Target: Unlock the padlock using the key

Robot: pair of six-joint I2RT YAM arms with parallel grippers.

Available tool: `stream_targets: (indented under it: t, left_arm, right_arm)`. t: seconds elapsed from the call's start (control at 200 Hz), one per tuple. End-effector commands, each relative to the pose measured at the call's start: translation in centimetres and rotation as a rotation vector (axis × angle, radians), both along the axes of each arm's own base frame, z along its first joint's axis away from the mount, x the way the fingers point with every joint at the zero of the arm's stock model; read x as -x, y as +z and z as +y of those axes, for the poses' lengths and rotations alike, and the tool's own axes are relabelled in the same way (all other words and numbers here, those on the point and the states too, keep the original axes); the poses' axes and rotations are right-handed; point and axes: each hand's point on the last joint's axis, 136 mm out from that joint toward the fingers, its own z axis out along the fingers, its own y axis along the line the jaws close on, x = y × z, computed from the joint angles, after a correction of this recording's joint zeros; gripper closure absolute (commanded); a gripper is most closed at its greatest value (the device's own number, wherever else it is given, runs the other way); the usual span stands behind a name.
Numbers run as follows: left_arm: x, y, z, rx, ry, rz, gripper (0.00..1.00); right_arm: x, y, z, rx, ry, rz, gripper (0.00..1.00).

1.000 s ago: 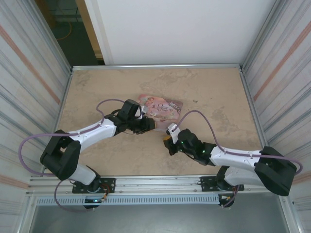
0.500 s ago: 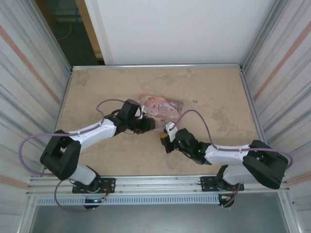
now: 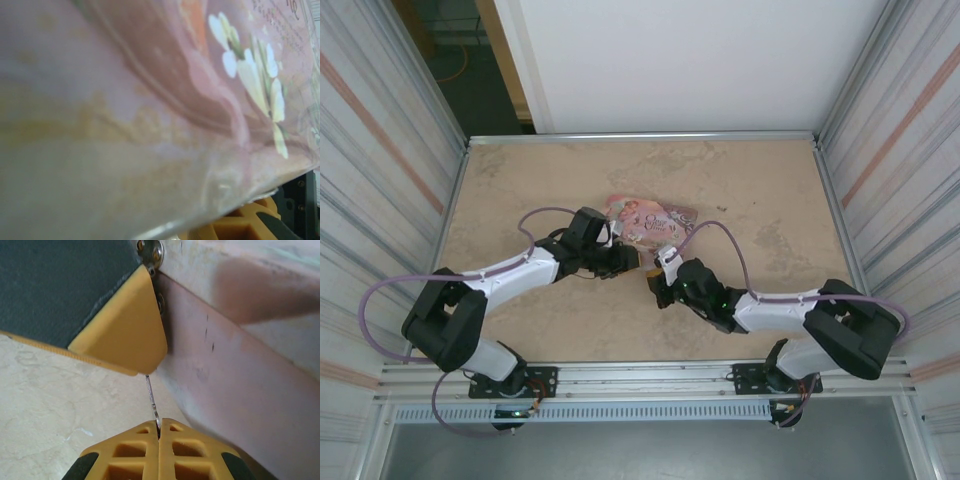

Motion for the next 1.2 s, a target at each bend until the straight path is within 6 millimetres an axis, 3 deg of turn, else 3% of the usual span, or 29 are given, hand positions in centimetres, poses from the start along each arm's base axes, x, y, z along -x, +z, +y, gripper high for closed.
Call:
stream_targets:
  t: [0.0,0.421,0.802,1.192]
  left_arm:
    - [0.5,2.3,-0.8,0.081,-0.03,-0.027,0.86]
    - [0.6,2.5,-0.7,0.087,-0.031,-0.027,0.86]
    - [0.8,2.9,-1.0,0.112,-0.032,-0.022,0.86]
    - [1.1,2.8,-1.4,0.116,-0.044,-0.012,0.86]
  right_arm:
    - [-0.8,1.6,1.2,-0.045,0.016,-0.036,1.0]
    - [-0.9,1.6,1.5,-0.069,0.015,-0.032,1.0]
    - [-1.0,3.6,2.6,-0.148,0.043,-0.053,1.0]
    - [-2.4,5.6,3.1,-0.194,0.058,-0.084,1.0]
